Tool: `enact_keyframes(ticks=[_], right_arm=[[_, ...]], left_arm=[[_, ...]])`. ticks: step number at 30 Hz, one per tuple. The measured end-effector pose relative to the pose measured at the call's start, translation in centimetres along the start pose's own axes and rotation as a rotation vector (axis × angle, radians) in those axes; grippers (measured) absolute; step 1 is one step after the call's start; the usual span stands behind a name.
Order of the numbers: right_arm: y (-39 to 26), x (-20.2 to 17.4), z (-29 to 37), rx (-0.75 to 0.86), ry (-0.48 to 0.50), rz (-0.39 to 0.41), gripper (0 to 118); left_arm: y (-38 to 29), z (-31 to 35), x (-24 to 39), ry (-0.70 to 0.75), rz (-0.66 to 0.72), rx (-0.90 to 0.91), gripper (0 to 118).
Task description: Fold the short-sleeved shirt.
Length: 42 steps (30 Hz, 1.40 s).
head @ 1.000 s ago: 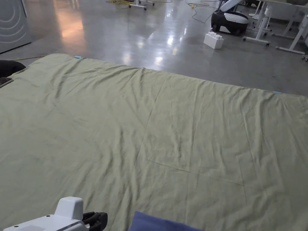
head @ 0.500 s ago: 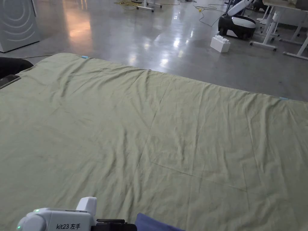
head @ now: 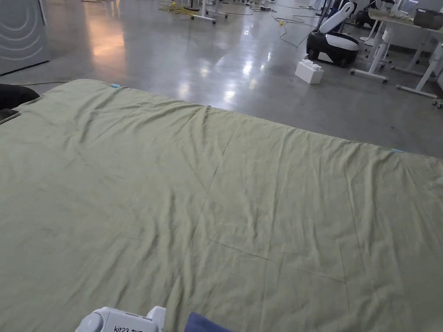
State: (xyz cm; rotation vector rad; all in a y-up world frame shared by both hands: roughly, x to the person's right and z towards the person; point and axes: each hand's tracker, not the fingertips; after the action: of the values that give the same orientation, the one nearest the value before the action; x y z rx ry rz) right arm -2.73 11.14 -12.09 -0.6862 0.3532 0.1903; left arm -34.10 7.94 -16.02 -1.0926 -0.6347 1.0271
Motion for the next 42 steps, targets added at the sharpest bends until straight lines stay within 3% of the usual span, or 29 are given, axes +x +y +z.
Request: enact_keyframes(ticks=[2, 12, 21, 29, 42], right_arm=[[0.0, 0.0, 0.0, 0.003, 0.0, 0.002, 0], [2.0, 0.1, 1.6, 0.063, -0.02, 0.046, 0], [10.3, 2.6, 3.9, 0.251, -0.098, 0.049, 0], [17.3, 4.1, 5.5, 0.413, -0.151, 0.038, 0], [21.0, 5.4, 6.0, 0.466, -0.202, -0.021, 0]], left_arm=[[-0.3, 0.1, 0.5, -0.045, 0.015, 0.013, 23], [0.4, 2.3, 2.8, -0.01, -0.067, 0.031, 19], [3.6, 12.9, 4.0, 0.059, -0.106, 0.087, 19], [7.7, 26.7, 2.3, 0.259, -0.085, 0.174, 19], [14.1, 43.2, -2.1, 0.717, -0.002, 0.248, 19]])
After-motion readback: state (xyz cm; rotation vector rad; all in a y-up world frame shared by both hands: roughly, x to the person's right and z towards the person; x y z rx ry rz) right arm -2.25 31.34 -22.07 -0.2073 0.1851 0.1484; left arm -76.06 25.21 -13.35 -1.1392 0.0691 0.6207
